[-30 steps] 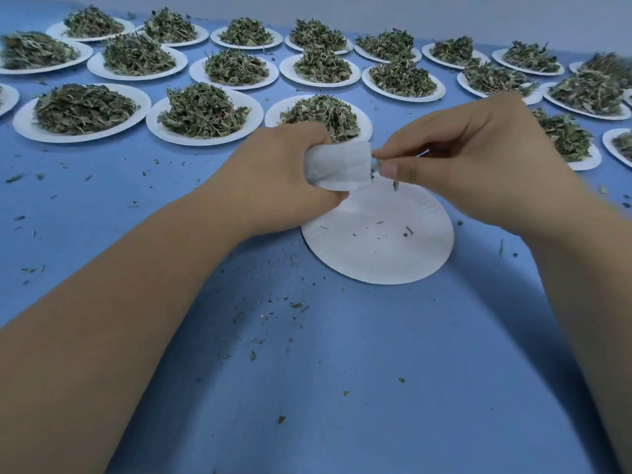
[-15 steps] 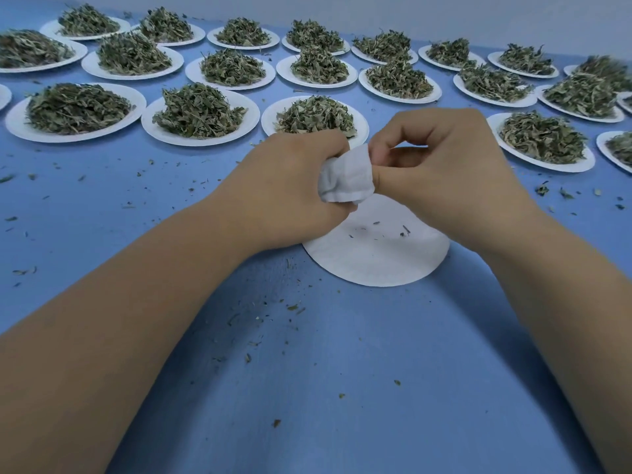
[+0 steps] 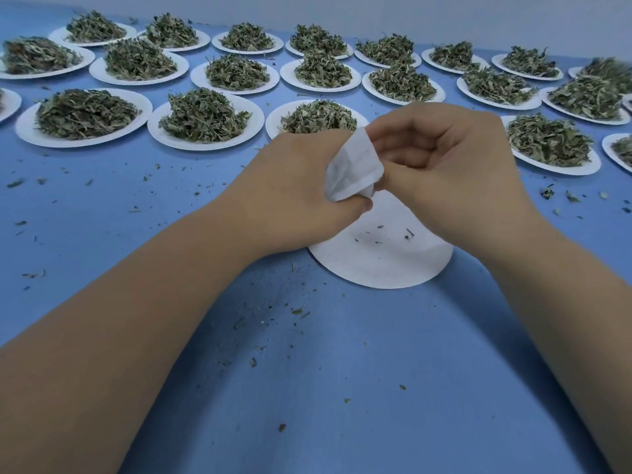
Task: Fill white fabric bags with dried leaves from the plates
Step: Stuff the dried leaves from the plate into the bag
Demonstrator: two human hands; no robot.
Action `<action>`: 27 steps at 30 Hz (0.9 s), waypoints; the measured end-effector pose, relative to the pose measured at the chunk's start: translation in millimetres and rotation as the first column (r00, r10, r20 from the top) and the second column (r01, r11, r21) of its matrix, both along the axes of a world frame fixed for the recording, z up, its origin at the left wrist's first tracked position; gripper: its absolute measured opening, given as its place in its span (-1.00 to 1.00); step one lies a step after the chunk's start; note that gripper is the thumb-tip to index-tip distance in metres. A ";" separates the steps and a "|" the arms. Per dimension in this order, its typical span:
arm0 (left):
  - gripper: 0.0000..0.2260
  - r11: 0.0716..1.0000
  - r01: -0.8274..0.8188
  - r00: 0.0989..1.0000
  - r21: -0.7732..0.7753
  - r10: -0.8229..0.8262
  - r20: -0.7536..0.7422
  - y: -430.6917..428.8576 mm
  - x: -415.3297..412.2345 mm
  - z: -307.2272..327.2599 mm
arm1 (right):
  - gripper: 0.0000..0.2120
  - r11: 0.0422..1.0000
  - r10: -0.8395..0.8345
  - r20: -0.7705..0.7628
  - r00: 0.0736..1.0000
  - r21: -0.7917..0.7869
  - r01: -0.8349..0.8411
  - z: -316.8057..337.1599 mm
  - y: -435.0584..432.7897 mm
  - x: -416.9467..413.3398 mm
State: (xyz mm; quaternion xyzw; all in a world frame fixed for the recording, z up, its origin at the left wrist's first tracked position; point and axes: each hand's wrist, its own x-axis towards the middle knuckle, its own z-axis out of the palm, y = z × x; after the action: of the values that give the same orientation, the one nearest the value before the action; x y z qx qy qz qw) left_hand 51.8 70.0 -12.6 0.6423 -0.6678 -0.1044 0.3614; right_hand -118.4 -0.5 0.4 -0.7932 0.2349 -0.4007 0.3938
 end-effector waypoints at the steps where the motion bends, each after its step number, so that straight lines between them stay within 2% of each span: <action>1: -0.78 1.000 0.006 1.000 -0.006 -0.006 0.012 0.6 -0.4 0.2 | -0.71 0.999 -0.037 0.016 0.999 -0.014 0.037 -0.4 0.6 1.0; 6: -0.73 0.998 -0.009 0.993 -0.063 0.017 0.115 -0.5 -0.3 -3.4 | -0.77 0.990 -0.135 0.040 0.990 -0.035 0.136 -0.4 0.0 0.5; 10: -0.81 0.995 -0.031 0.999 -0.096 0.033 0.012 -1.3 -2.3 -2.9 | -0.73 0.995 -0.072 -0.017 0.997 -0.076 0.070 -0.8 3.0 2.2; 13: -0.82 0.996 -0.051 0.999 -0.077 0.051 -0.001 -1.3 -0.4 -0.4 | -0.73 0.997 -0.023 -0.055 0.998 -0.081 0.019 2.6 4.4 -0.8; 18: -0.76 0.994 -0.085 0.996 -0.072 0.084 -0.022 -2.7 2.4 1.0 | -0.73 0.998 -0.017 0.009 1.000 -0.059 0.017 9.4 5.9 -6.2; 23: -0.76 0.996 -0.065 0.998 -0.068 0.063 -0.028 -1.1 -0.7 1.2 | -0.54 0.999 0.010 -0.168 0.986 -0.032 -0.015 9.4 5.8 -4.9; 27: -0.80 0.995 -0.054 0.998 -0.082 0.053 -0.018 -0.8 -1.4 1.5 | -0.45 0.998 -0.003 -0.104 0.995 -0.067 -0.004 11.8 2.4 -8.6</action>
State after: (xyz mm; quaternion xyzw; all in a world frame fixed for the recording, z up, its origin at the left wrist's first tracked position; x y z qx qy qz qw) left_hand 50.4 69.2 -11.0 0.6435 -0.6512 -0.0723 0.3957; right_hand -127.0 1.9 12.2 -0.8258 0.2413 -0.3666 0.3541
